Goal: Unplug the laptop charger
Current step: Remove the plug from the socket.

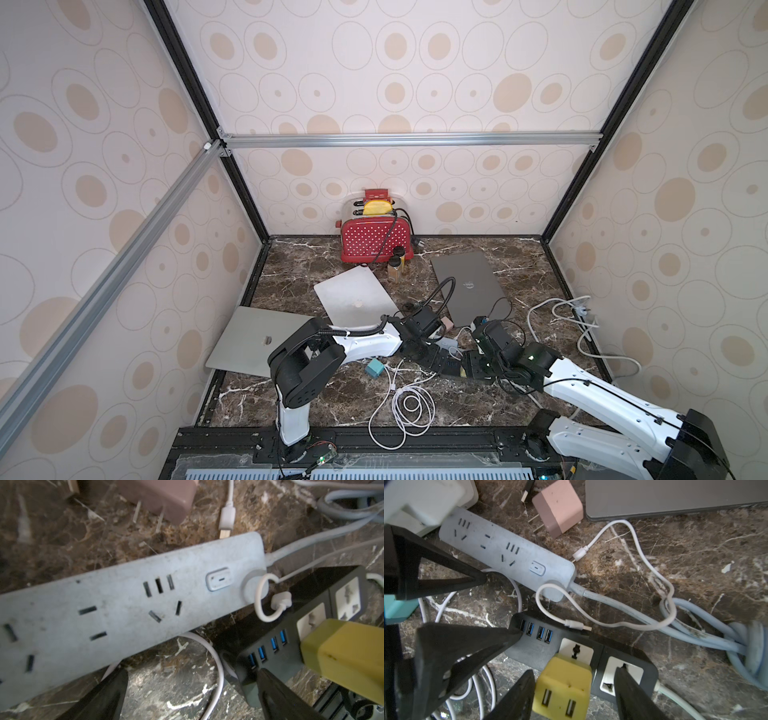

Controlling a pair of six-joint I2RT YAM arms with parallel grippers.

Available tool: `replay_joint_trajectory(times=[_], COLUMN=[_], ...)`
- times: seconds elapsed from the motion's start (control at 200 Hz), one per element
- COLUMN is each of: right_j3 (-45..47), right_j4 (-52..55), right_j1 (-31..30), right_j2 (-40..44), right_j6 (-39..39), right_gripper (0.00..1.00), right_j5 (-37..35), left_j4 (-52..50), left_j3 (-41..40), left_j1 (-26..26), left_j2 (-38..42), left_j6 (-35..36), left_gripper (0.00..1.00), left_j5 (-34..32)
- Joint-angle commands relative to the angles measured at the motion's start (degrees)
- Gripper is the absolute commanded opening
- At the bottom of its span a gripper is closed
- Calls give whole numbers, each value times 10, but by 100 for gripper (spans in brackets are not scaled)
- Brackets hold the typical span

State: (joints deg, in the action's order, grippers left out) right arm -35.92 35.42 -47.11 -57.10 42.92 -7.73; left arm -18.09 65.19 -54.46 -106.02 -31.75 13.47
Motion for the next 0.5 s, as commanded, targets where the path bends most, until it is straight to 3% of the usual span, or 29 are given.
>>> replay_joint_trajectory(times=[0.0,0.25,0.496], right_j3=[12,24,17], right_j4=[-17,-18,12], right_j1=[-9,-36,-38], right_j2=[-14,-36,-22], right_j6=[23,47,47], right_gripper=[61,56,30], right_j5=[-14,-24,-51], left_j4=[-12,-9,-5], left_j3=[2,5,9], left_j1=[-1,-1,0], left_j2=[-24,-35,-49], left_j6=[-10,-11,-17], left_gripper=[98,98,98], left_j5=[-3,5,20])
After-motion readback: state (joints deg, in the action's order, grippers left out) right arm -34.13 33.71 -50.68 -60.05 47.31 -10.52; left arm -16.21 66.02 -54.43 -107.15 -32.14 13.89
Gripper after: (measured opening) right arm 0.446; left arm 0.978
